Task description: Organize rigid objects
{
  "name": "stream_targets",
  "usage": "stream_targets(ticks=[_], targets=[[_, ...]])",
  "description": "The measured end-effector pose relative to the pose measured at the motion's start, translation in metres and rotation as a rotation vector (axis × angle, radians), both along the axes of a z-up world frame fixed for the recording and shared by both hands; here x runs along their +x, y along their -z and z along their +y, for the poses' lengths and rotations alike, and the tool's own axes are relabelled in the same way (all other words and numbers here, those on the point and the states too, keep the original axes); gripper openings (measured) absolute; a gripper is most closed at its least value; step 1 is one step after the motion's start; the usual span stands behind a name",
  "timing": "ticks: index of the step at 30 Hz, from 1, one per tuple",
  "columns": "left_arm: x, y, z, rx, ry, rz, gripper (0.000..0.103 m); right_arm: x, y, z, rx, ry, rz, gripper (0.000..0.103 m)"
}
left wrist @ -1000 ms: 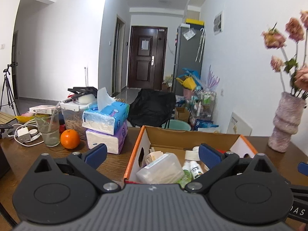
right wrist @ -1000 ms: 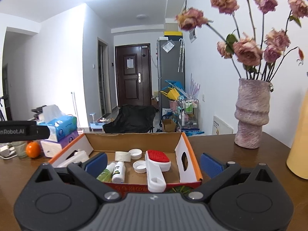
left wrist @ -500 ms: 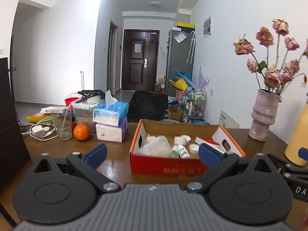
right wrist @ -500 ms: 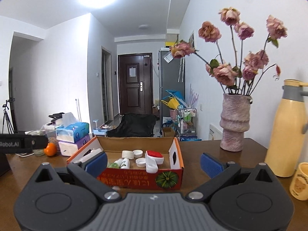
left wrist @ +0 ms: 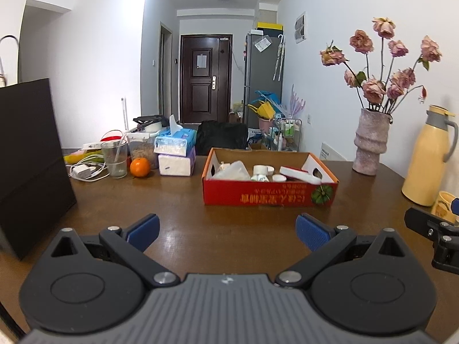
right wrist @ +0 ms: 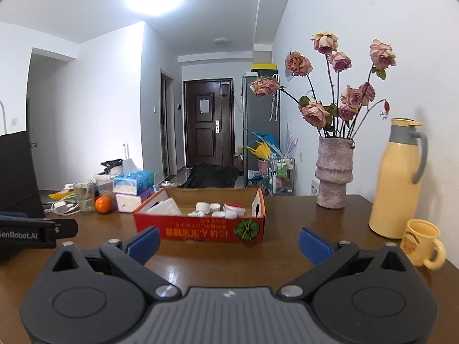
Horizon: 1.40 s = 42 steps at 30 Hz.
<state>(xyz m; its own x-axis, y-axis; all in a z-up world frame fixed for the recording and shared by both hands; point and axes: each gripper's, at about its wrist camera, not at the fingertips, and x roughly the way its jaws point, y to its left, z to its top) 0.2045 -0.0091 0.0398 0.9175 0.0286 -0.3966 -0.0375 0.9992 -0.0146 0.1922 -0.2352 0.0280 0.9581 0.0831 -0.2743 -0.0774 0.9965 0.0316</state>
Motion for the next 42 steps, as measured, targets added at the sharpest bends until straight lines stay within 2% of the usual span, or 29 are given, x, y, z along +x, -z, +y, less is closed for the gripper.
stream_targets(ticks=[10,16,25,42], targets=[[-0.078,0.01,-0.007,0.019,0.031,0.014,0.103,-0.073,0.006,0.001,-0.023,0.005,0.015,0.103],[-0.102,0.013,-0.006,0.011,0.031,0.005,0.103,-0.1,0.006,-0.001,-0.021,0.004,-0.002,0.103],[-0.115,0.012,-0.01,0.02,0.037,-0.001,0.103,-0.116,0.008,-0.002,-0.025,-0.001,-0.009,0.103],[-0.116,0.013,-0.015,0.026,0.036,0.004,0.103,-0.117,0.009,-0.001,-0.027,-0.001,-0.01,0.103]])
